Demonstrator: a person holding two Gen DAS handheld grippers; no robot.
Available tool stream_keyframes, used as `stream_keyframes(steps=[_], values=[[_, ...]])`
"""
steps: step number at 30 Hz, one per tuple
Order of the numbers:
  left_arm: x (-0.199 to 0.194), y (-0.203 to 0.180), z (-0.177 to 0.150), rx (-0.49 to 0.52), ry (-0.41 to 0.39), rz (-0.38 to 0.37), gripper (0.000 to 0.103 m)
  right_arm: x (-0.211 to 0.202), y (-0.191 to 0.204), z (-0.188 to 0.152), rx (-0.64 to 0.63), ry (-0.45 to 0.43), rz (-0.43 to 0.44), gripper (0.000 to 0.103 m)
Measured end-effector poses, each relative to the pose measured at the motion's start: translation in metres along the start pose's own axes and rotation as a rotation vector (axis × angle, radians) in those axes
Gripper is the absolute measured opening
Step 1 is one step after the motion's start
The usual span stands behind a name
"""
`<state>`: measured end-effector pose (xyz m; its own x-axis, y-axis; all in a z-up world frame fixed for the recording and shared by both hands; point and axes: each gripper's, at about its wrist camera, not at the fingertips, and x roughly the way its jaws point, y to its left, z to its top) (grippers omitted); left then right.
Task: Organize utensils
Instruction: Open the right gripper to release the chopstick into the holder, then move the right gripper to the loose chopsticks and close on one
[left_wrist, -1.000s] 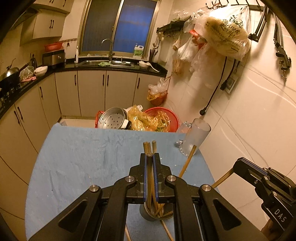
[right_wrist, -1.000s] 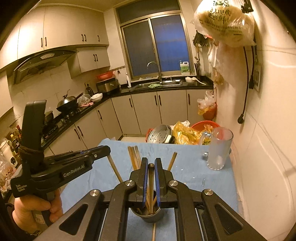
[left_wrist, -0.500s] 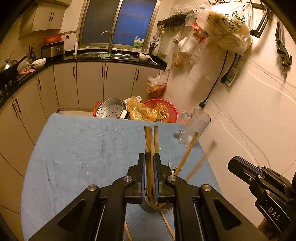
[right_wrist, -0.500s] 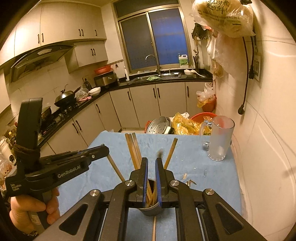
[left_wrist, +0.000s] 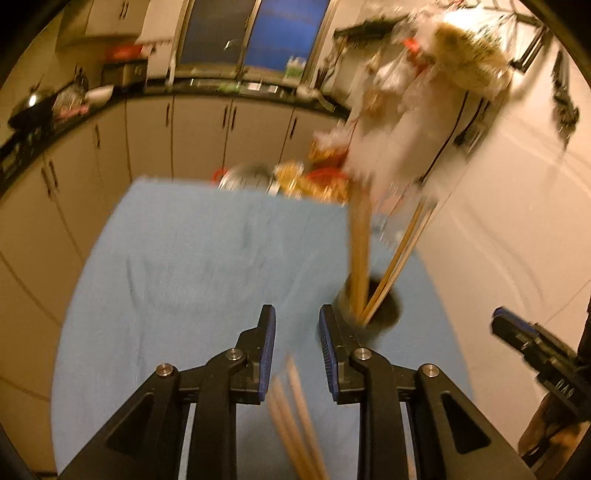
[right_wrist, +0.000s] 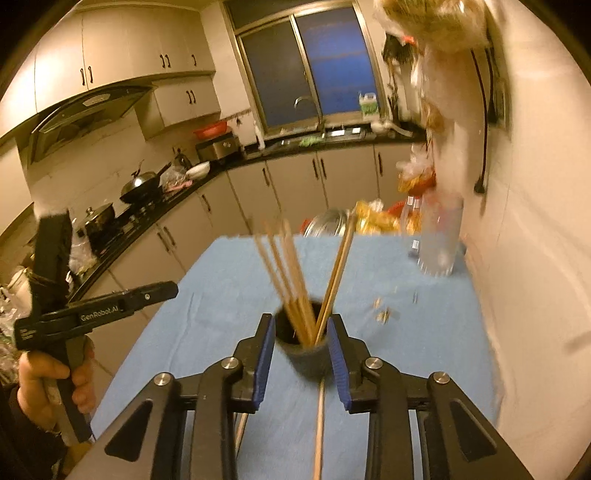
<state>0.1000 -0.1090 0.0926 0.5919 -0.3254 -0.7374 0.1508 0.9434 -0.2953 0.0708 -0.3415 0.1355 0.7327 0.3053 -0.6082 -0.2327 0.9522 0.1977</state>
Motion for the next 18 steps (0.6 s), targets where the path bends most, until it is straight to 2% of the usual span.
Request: stream_keyframes(steps=[5,9,18], values=[[0.038,0.027,-0.047,-0.08,0.124,0.011,0.024,0.021,-0.006,-0.044,0.032,0.088,0.028,0.032],[0.061,0.032,-0.065,-0.109,0.181,0.022,0.024,0.046,-0.014,-0.068,0.077,0.158,0.036,0.032],[0.09,0.019,-0.063,-0.092,0.236,0.023,0.024,0.104,-0.028,-0.086,0.066,0.256,-0.017,0.032]])
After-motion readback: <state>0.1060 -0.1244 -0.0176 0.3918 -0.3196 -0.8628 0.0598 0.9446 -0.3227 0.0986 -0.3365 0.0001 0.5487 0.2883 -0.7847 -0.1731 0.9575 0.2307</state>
